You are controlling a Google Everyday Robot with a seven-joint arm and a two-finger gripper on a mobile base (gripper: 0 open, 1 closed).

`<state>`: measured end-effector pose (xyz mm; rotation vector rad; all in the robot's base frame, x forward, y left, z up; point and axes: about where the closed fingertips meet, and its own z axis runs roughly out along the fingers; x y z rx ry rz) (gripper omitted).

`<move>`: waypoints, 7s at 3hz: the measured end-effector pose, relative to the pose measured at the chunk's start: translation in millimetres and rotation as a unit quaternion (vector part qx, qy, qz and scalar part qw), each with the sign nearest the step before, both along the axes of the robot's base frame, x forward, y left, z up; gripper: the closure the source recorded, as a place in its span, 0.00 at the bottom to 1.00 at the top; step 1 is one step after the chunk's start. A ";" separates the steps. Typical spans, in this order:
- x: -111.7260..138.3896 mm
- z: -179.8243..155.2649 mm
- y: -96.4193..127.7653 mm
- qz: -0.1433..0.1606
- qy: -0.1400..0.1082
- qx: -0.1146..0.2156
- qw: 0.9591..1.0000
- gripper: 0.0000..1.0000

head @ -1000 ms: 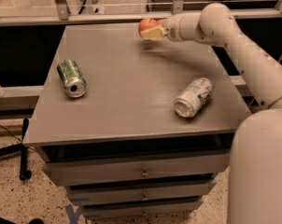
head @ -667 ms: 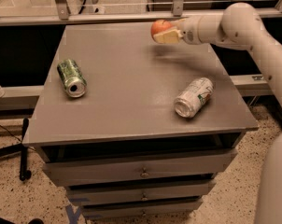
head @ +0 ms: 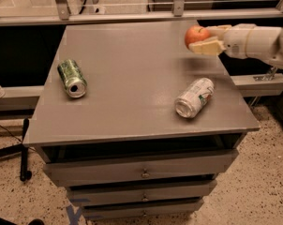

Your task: Move apple near 7up can

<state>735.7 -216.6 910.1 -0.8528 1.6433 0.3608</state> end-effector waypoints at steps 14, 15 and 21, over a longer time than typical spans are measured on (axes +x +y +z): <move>-105.7 -66.9 -79.0 0.239 0.144 0.035 0.960 0.59; -105.7 -66.3 -79.0 0.239 0.144 0.035 0.960 0.36; -112.2 23.2 -117.4 0.207 0.012 0.002 0.978 0.00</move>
Offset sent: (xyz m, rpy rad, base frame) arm -0.0097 -0.0043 -0.0158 -0.0017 -0.0260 0.0582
